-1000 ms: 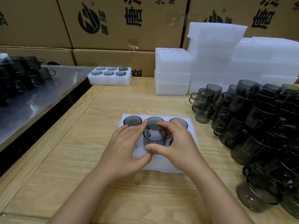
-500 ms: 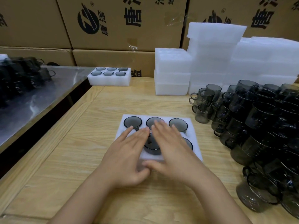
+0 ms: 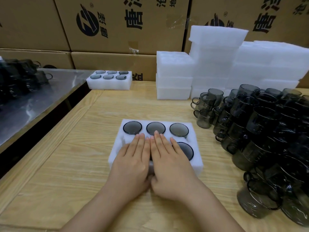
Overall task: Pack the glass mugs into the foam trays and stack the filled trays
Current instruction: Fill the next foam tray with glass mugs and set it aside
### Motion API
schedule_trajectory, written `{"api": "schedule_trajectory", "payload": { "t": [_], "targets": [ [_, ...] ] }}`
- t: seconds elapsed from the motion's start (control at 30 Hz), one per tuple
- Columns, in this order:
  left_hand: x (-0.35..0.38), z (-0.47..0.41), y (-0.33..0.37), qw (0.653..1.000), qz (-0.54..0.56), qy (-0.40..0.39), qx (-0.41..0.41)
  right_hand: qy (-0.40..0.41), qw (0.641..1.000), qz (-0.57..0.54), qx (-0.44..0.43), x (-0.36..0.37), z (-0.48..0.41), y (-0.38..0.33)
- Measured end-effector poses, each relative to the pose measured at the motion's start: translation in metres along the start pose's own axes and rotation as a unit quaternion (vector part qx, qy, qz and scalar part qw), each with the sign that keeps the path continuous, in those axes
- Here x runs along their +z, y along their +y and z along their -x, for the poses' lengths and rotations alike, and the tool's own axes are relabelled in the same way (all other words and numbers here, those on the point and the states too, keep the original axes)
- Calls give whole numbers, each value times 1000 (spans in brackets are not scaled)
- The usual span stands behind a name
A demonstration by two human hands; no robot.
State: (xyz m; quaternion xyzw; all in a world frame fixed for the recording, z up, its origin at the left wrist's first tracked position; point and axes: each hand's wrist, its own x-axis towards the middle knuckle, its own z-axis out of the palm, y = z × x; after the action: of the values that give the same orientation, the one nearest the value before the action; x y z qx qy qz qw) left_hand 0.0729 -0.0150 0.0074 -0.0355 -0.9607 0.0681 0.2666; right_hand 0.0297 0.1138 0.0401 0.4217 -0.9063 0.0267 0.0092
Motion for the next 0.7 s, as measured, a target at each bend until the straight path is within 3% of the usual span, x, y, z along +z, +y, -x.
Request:
{"api": "schedule_trajectory", "payload": {
  "t": [0.13,0.17,0.23,0.3,0.37,0.5,0.6,0.7],
  "targets": [
    [2,-3,3,1000,13,13,-13,36,988,-147,-10,-23,9,11],
    [2,-4,4,1000,14,10,-13,84,981,-172,7,-31,13,17],
    [3,-6,4,1000,17,2,-6,238,961,-119,72,-45,21,36],
    [4,-7,4,1000,28,8,-3,387,904,-41,174,-60,29,62],
    [5,-7,4,999,50,16,-7,432,856,-13,284,-76,39,86],
    [8,-11,4,997,80,19,4,300,855,13,422,-92,46,119],
    [8,-12,5,996,91,22,4,196,871,29,449,-98,43,127],
    [6,-14,9,994,103,36,-5,164,869,23,466,-103,39,131]
  ]
}}
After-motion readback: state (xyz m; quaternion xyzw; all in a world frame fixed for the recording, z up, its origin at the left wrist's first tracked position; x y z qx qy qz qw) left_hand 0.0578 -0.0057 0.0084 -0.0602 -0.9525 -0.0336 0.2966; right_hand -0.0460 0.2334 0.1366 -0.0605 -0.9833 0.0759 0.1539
